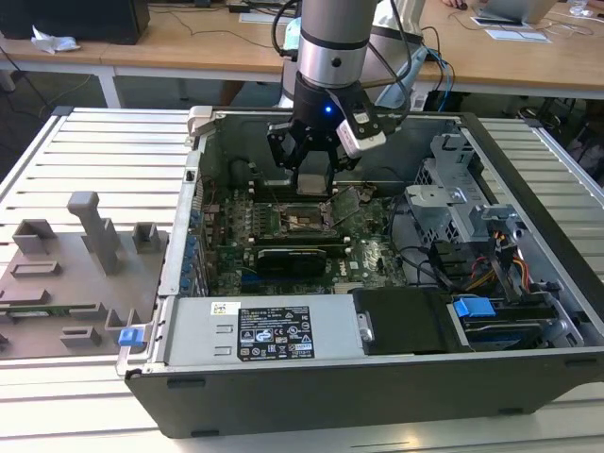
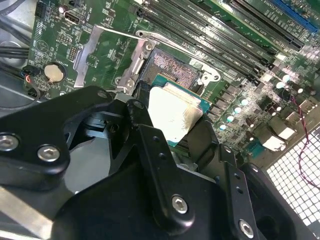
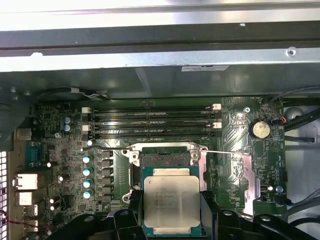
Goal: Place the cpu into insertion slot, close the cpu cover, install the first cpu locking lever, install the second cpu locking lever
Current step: 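Place the cpu into insertion slot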
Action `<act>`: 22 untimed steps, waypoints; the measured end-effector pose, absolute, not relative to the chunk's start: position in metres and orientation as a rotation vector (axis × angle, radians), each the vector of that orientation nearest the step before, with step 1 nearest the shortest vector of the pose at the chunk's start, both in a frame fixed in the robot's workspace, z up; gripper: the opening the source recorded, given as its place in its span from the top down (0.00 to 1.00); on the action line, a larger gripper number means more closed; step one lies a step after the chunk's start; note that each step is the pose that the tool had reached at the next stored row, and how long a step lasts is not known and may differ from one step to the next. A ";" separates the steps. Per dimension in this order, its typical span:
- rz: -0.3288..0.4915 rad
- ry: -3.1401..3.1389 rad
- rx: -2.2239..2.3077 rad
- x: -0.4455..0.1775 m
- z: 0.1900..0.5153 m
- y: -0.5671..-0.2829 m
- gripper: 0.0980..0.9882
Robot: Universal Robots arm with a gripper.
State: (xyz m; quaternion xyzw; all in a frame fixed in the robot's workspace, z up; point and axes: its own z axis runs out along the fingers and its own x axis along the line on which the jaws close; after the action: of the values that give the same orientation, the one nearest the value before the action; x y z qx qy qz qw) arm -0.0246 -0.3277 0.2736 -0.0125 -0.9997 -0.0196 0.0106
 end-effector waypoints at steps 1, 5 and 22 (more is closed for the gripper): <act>-0.061 -3.120 -0.039 -0.025 0.274 -0.328 0.50; -0.054 -3.119 -0.093 -0.025 0.273 -0.328 0.50; -0.012 -3.087 -0.484 -0.025 0.271 -0.328 0.50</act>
State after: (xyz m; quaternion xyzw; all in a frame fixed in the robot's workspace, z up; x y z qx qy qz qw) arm -0.0246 -0.3277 0.2712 -0.1549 -0.9879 -0.0039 0.0083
